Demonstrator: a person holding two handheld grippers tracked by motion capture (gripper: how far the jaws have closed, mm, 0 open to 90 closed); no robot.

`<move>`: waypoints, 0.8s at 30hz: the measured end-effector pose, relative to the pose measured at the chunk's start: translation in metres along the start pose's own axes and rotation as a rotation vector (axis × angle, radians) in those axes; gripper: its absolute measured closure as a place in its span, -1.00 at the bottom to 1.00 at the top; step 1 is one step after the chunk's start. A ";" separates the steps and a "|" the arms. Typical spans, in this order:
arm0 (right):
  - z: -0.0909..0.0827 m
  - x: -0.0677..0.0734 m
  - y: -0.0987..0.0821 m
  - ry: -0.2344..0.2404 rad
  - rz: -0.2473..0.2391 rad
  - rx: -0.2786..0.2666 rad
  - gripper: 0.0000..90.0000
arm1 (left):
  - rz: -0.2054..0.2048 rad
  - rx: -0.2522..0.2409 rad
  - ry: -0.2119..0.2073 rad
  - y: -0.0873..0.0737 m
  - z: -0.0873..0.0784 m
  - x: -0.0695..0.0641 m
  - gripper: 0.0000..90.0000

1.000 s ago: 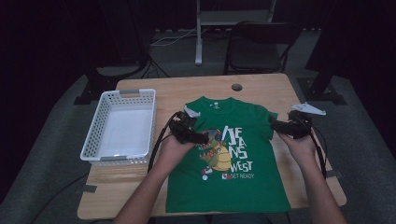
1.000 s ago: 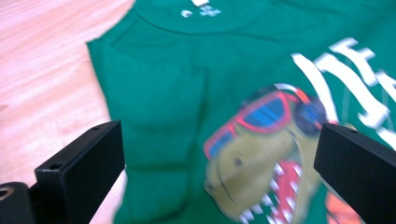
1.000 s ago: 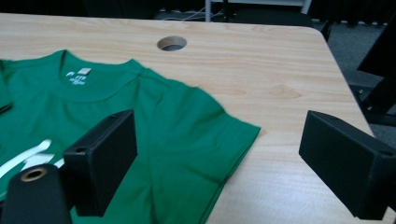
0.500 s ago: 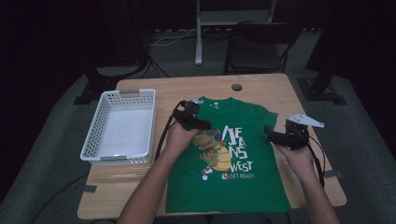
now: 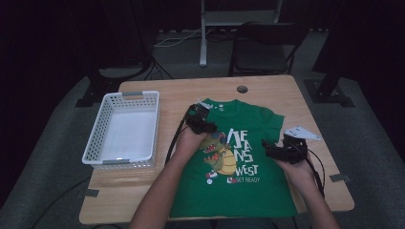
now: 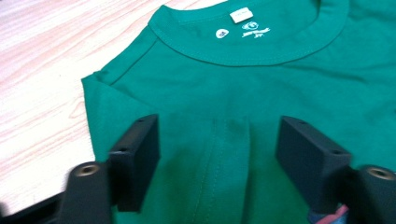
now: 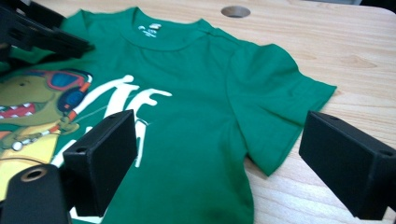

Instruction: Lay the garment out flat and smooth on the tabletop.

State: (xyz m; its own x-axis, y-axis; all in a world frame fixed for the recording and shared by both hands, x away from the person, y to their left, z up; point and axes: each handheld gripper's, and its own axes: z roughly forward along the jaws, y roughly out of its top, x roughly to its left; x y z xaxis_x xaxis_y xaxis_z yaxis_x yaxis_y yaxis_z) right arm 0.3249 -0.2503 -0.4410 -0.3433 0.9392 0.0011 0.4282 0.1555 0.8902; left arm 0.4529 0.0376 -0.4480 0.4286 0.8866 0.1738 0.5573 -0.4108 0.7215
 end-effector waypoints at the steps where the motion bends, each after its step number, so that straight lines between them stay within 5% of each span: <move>1: 0.000 0.000 0.000 0.002 0.003 0.000 -0.76 | 0.004 0.001 0.001 0.000 0.000 0.000 -0.21; 15: 0.006 0.008 -0.009 0.009 -0.011 0.024 -0.76 | 0.082 0.002 -0.017 -0.002 0.001 -0.006 0.91; 24: 0.007 0.008 -0.009 0.006 -0.010 0.031 -0.76 | 0.066 -0.060 0.017 0.003 -0.015 -0.001 0.98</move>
State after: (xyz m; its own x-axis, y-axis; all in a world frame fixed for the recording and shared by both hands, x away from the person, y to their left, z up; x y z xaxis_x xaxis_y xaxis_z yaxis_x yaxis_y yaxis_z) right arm 0.3241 -0.2423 -0.4526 -0.3525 0.9358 -0.0055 0.4500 0.1746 0.8758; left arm 0.4436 0.0389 -0.4355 0.4506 0.8618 0.2327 0.4846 -0.4551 0.7470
